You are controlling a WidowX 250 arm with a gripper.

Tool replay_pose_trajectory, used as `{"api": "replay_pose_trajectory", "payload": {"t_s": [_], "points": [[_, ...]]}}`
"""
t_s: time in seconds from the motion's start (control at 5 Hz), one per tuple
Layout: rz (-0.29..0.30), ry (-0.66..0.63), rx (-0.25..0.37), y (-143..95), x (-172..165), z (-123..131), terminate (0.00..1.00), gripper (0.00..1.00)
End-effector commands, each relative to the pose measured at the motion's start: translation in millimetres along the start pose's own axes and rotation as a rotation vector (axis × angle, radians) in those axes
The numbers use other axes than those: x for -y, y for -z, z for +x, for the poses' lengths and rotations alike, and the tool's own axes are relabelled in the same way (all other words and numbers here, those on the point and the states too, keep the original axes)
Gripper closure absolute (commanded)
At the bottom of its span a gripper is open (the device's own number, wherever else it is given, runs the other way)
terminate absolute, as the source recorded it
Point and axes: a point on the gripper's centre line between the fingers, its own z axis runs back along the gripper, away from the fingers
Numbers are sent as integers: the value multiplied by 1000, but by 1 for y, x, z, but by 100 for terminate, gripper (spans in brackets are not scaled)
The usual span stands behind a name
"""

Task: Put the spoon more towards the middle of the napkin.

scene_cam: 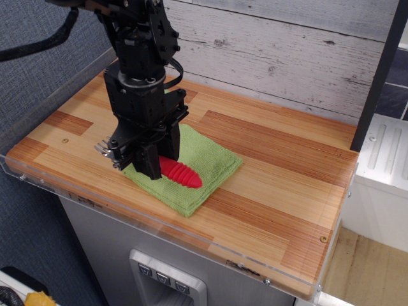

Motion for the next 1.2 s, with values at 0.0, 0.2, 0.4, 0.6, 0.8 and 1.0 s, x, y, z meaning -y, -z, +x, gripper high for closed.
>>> {"api": "replay_pose_trajectory", "payload": {"t_s": [0.0, 0.2, 0.4, 0.6, 0.8, 1.0], "points": [[-80, 64, 57, -8, 24, -11, 0, 100], [-103, 64, 62, -1, 41, -7, 0, 100], [-95, 54, 51, 10, 51, 0, 0, 100], [-75, 34, 48, 18, 51, -1, 0, 100], [-64, 35, 44, 23, 51, -4, 0, 100], [-54, 35, 43, 25, 49, -3, 0, 100]]}}
